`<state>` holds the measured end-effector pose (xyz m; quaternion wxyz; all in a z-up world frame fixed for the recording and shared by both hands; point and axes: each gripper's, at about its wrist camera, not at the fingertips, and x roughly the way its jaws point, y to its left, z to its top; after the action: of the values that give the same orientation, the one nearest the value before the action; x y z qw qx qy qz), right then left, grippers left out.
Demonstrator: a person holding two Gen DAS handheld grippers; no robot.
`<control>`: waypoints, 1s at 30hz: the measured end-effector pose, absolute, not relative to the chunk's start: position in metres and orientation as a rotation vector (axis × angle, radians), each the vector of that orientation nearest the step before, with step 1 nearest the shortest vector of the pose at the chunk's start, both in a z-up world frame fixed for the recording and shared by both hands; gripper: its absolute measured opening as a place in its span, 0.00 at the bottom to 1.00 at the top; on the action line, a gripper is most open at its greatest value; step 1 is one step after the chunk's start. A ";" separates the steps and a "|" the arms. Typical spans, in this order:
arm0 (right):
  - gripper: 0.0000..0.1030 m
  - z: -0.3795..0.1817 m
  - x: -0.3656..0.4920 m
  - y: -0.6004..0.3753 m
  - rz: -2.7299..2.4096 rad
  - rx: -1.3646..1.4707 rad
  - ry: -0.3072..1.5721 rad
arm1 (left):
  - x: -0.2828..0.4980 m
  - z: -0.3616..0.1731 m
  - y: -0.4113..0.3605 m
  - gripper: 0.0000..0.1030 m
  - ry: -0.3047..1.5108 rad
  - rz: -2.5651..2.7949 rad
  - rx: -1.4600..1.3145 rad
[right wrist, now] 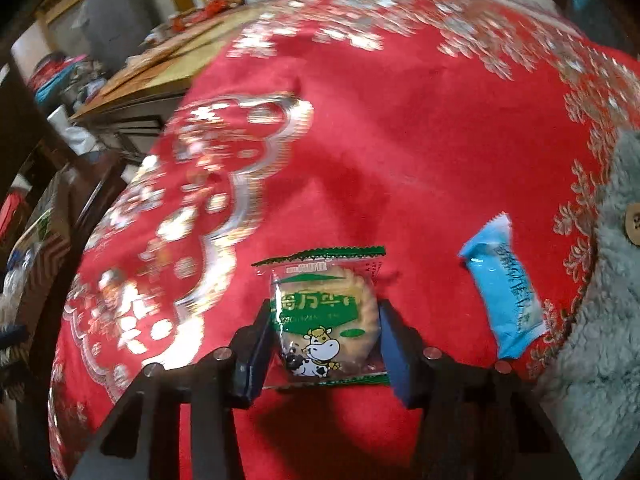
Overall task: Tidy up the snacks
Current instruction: 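Move both tools back over the bedspread toward the remaining small snacks, then grasp the green cow-print biscuit with the left tool while the right tool grasps the light blue candy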
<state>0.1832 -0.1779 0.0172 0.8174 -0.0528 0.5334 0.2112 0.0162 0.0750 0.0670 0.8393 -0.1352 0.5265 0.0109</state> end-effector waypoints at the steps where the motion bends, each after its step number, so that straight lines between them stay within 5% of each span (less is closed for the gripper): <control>1: 0.46 0.020 0.174 -0.171 0.489 -0.100 1.141 | 0.016 0.067 0.076 0.63 1.105 0.027 -0.293; 9: 0.53 0.041 0.103 -0.107 0.789 -0.056 1.180 | 0.007 0.066 0.082 0.63 1.108 0.035 -0.318; 25: 0.59 0.022 0.265 -0.284 0.258 -0.161 1.218 | 0.016 0.060 0.063 0.63 1.164 -0.071 -0.455; 27: 0.48 0.009 0.268 -0.281 0.258 -0.176 1.261 | 0.017 0.062 0.060 0.63 1.162 -0.067 -0.450; 28: 0.30 0.010 0.267 -0.278 0.279 -0.158 1.250 | 0.017 0.063 0.058 0.63 1.160 -0.066 -0.446; 30: 0.28 0.015 0.260 -0.277 0.296 -0.139 1.231 | 0.017 0.065 0.056 0.63 1.159 -0.060 -0.444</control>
<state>0.2598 -0.2774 0.0149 0.8038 -0.0651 0.5749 0.1383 0.0171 0.0563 0.0647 0.8131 -0.2079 0.5430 -0.0281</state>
